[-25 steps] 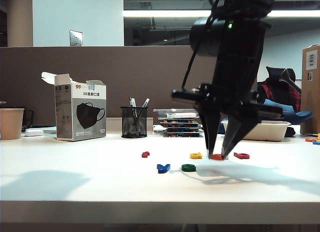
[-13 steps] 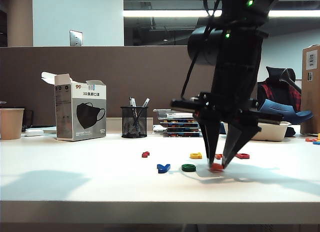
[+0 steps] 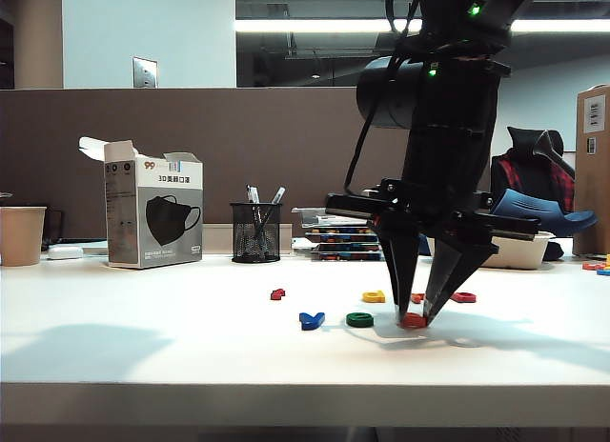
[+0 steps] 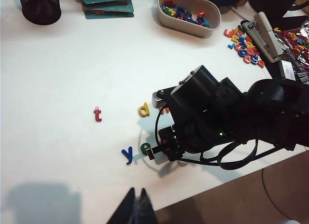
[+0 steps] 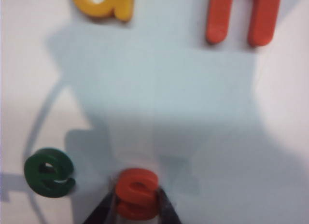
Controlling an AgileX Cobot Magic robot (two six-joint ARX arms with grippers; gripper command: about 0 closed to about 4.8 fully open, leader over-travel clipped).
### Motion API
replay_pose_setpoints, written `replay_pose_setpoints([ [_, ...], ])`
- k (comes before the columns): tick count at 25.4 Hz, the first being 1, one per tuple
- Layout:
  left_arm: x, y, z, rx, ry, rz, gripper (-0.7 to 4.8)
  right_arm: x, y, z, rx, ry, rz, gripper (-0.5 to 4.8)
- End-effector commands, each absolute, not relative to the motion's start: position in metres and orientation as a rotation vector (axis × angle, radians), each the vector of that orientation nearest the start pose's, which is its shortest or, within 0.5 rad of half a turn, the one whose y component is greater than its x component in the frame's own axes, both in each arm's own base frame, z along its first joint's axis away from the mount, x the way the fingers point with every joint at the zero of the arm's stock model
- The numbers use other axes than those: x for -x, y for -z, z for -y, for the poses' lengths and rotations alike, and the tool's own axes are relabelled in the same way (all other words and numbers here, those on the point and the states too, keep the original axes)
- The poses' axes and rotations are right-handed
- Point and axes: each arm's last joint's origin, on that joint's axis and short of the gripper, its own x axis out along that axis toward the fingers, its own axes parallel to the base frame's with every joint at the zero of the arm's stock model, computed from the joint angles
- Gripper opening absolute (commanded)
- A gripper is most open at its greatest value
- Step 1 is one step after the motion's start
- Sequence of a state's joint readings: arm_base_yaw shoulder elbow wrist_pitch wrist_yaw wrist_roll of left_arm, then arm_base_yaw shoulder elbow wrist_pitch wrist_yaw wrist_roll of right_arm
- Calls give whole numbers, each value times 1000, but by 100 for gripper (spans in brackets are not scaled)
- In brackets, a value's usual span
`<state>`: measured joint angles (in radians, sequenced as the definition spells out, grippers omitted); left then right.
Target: Select the appropriate letters from the row of letter magnets placed on the table to arrange into the word "yes".
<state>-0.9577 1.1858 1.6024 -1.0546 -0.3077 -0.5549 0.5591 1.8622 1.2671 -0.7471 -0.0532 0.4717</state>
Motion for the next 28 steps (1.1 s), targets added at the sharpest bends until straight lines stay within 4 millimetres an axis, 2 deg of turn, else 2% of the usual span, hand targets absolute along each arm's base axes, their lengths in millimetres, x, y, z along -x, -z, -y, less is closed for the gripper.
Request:
replay_pose_setpoints([
  [1, -121, -447, 156, 148, 459, -659, -5, -300, -177, -190, -57, -197, -1386, 109],
  [3, -121, -447, 156, 148, 459, -659, -5, -300, -177, -190, -57, -197, -1386, 127],
  [8, -120, -447, 156, 147, 459, -659, -5, -300, -177, -190, -57, -197, -1386, 134],
  [10, -121, -447, 156, 148, 460, -659, -5, -300, -177, -190, -57, -198, -1386, 160],
  [26, -120, -447, 156, 147, 459, -660, -5, -299, -177, -189, -51, -196, -1393, 163],
  [28, -120, -447, 156, 147, 459, -660, -5, -299, -177, -189, -51, -197, -1392, 182],
])
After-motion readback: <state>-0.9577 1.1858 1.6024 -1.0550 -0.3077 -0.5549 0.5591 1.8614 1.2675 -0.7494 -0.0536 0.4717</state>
